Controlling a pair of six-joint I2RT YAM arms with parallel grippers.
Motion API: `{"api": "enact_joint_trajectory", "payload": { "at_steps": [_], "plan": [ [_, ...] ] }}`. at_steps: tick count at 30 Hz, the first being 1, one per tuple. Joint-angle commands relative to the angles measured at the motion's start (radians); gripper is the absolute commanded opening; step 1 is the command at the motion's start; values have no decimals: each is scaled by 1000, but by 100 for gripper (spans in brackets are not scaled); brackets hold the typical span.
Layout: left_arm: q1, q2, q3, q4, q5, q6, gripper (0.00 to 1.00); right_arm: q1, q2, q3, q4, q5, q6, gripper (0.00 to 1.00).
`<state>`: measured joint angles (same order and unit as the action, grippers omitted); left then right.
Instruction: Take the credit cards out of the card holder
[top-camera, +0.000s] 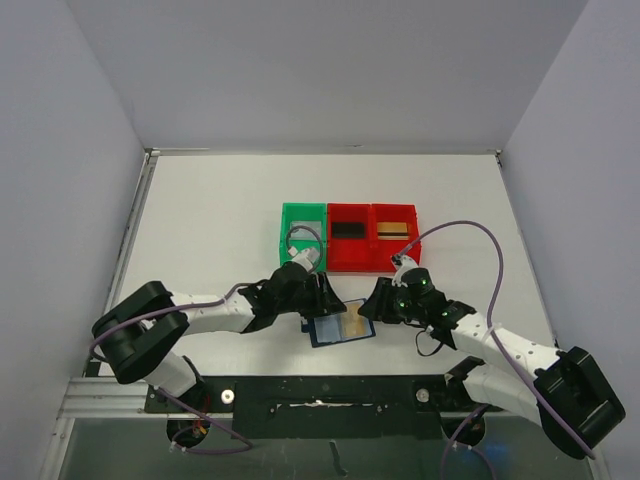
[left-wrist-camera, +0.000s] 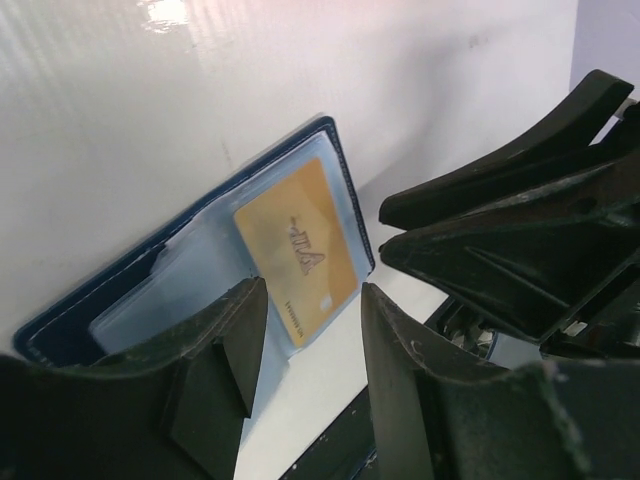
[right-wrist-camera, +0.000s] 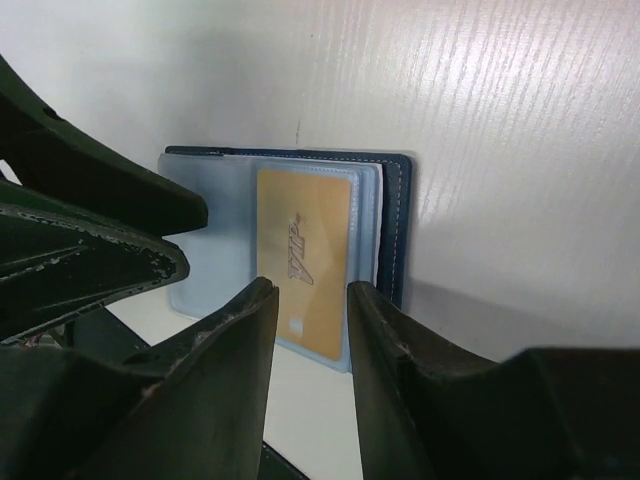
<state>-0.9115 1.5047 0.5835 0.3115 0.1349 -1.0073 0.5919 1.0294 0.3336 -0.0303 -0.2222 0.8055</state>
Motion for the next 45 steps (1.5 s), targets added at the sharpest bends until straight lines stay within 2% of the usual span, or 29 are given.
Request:
{"api": "enact_joint_trajectory", "payload": {
  "at_steps": [1,10,20,29,39,45],
  "plan": [
    [-18,31,56,119,3,-14,40,-6,-40,19,53,-38,-46,35],
    [-56,50,-9,157,-34,-65,37,-15,-16,7,110,-129,-66,31],
    [-72,99,-15,156,-46,-66,36,-19,105,-2,124,-113,-83,25],
    [-73,124,-30,174,-51,-80,34,-23,134,-7,79,-89,-98,22],
    [-74,197,-75,378,-14,-173,15,-24,128,-19,73,-101,-114,21],
    [-70,186,-80,366,-22,-169,3,-34,108,-20,54,-90,-120,20]
  ]
}}
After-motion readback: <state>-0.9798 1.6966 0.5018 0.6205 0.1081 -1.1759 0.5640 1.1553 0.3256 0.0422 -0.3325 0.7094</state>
